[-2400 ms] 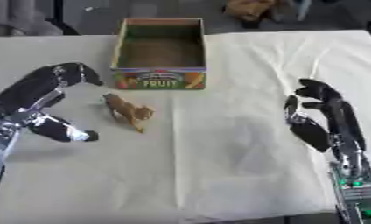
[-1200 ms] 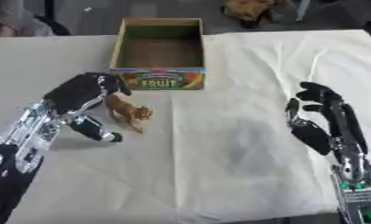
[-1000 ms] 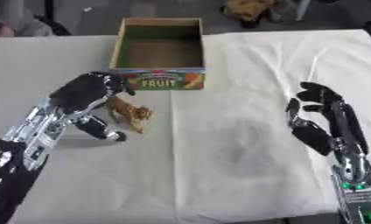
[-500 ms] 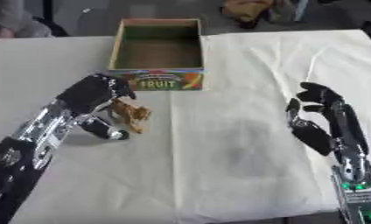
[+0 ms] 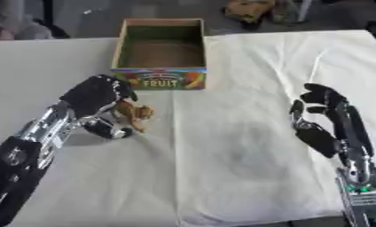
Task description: Pick up objects on the table and place them in the box.
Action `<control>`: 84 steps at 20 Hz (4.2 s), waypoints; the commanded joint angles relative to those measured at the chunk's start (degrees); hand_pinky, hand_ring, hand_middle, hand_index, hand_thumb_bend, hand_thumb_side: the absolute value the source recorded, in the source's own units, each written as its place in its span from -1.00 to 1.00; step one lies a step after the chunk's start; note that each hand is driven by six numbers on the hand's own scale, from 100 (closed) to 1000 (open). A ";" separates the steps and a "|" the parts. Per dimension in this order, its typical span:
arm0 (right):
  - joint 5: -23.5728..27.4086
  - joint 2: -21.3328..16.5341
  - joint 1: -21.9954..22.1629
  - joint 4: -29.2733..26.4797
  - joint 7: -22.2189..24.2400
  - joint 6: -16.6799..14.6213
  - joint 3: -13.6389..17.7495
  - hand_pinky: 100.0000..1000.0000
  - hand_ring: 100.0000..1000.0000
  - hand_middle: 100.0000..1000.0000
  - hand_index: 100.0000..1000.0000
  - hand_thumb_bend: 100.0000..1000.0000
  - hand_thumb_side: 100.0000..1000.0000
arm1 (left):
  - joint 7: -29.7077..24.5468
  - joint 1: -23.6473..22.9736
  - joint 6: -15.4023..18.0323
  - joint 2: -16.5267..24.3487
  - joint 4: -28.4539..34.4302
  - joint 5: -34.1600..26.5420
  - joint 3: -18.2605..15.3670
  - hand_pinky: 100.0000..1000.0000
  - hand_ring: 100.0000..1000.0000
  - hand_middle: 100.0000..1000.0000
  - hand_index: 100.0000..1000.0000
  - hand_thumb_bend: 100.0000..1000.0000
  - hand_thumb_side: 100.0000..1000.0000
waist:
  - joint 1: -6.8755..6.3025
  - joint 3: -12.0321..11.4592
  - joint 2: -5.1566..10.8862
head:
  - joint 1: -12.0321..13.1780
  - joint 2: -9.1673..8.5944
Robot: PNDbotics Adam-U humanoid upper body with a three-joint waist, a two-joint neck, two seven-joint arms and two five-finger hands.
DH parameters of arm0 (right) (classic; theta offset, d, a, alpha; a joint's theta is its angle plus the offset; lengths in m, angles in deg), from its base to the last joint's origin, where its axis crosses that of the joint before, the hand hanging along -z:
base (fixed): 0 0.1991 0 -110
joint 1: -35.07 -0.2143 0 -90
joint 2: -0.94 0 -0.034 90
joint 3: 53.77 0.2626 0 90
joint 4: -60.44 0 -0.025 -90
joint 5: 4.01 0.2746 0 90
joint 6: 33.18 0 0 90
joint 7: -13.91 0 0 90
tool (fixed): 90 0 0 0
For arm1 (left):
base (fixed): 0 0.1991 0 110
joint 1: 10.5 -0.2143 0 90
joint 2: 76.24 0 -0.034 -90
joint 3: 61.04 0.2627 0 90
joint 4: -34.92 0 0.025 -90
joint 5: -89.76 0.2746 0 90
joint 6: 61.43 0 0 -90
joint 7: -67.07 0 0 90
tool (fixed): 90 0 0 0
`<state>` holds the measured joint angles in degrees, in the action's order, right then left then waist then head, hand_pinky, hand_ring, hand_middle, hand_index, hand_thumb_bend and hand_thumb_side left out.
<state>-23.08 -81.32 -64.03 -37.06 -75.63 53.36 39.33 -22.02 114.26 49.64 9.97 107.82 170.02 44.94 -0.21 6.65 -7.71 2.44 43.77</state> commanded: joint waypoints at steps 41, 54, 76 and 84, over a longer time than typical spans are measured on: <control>0.04 -0.46 -0.46 -0.46 0.20 -0.16 0.09 0.35 0.49 0.23 0.62 -1.00 -0.62 | -0.84 1.46 0.62 3.89 1.10 -2.00 -0.88 -0.58 -0.37 -0.39 -0.04 -0.06 -0.74 | 0.20 0.15 1.02 | 0.04 0.35; 0.06 -0.42 -0.43 -0.44 0.25 -0.19 0.10 0.36 0.50 0.23 0.62 -1.00 -0.62 | 8.92 1.54 0.28 2.82 0.30 -6.22 -0.85 -0.75 -0.62 -0.71 -0.43 -0.45 -0.96 | 0.17 0.25 1.02 | 0.03 0.35; 0.11 -0.40 -0.36 -0.41 0.30 -0.24 0.15 0.36 0.50 0.23 0.62 -1.00 -0.62 | 13.37 4.54 -2.76 4.84 5.01 -14.44 -3.82 -0.82 -0.65 -0.80 -0.54 -0.48 -1.00 | 0.24 0.25 1.10 | 0.05 0.35; 0.24 -0.24 -0.63 -0.45 0.58 -0.36 -0.14 0.36 0.50 0.23 0.62 -1.00 -0.63 | 12.90 9.81 -5.37 5.50 2.35 -17.71 -6.03 -0.83 -0.64 -0.80 -0.54 -0.53 -1.00 | 0.38 1.39 0.72 | 0.57 0.35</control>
<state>-23.06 -81.08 -64.01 -36.75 -75.29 53.10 39.24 -9.19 122.55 44.83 13.98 109.98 152.92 39.93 0.09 8.05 -7.65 2.82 43.77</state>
